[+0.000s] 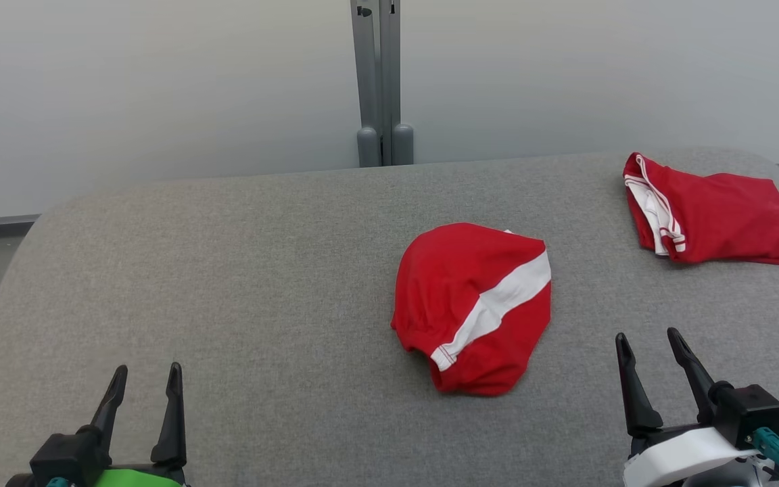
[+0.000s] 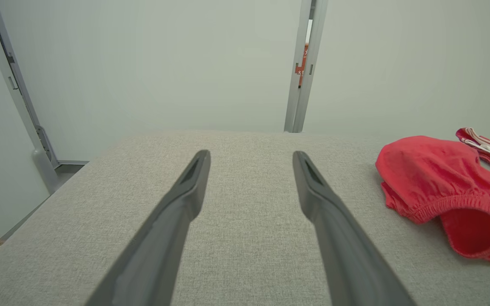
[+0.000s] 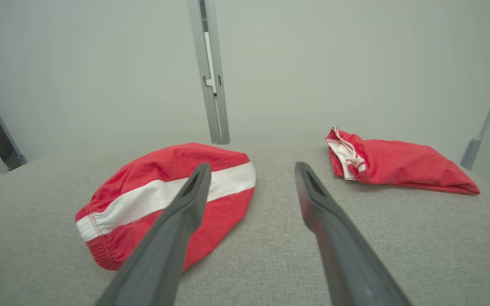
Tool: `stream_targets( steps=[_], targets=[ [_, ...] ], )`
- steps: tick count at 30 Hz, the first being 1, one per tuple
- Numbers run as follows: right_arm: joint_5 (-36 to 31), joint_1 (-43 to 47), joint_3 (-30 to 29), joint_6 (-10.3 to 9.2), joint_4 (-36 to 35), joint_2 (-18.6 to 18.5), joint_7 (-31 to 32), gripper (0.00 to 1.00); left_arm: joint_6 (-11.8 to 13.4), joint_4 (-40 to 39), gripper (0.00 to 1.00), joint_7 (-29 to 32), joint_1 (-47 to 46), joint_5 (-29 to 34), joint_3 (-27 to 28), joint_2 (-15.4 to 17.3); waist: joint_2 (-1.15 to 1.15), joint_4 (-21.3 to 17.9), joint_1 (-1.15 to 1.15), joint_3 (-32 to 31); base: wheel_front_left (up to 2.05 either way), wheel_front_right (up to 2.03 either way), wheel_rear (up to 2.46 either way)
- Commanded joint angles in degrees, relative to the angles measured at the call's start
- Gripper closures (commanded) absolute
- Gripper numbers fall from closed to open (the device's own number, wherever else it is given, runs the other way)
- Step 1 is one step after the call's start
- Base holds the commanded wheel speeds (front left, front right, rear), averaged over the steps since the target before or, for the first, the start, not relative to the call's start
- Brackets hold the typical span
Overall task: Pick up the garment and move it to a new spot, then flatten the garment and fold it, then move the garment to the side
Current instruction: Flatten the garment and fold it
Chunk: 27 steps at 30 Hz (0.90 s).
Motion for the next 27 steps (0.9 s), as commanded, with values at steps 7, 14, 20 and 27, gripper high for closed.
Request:
stream_targets(
  steps=[7, 14, 20, 27],
  targets=[
    [-0.19, 0.41, -0.03, -0.05, 0.12, 0.04, -0.15, 0.0, -0.52, 0.13, 0.0, -0.17, -0.46, 0.58, -0.45, -0.04, 0.0, -0.27, 0.0, -0.11, 0.0, 0.0, 0.0],
    [-0.07, 0.44, 0.03, -0.05, 0.27, -0.05, -0.15, 0.0, -0.65, 0.32, 0.0, -0.17, -0.18, 0.64, -0.35, -0.12, 0.0, -0.43, 0.0, -0.39, 0.0, 0.0, 0.0],
    [-0.02, 0.62, -0.02, -0.05, 0.23, -0.12, -0.15, 0.0, -0.69, 0.72, 0.0, -0.17, 0.08, 0.76, 0.18, -0.72, 0.0, -0.49, 0.0, -0.51, 0.0, 0.0, 0.0],
    [0.04, 0.45, 0.14, -0.05, 0.33, -0.16, -0.15, 0.0, -0.74, 1.48, 0.0, -0.17, -0.45, 1.76, -0.56, -1.56, 0.0, -0.71, 0.0, -0.44, 0.0, 0.0, 0.0]
  ],
)
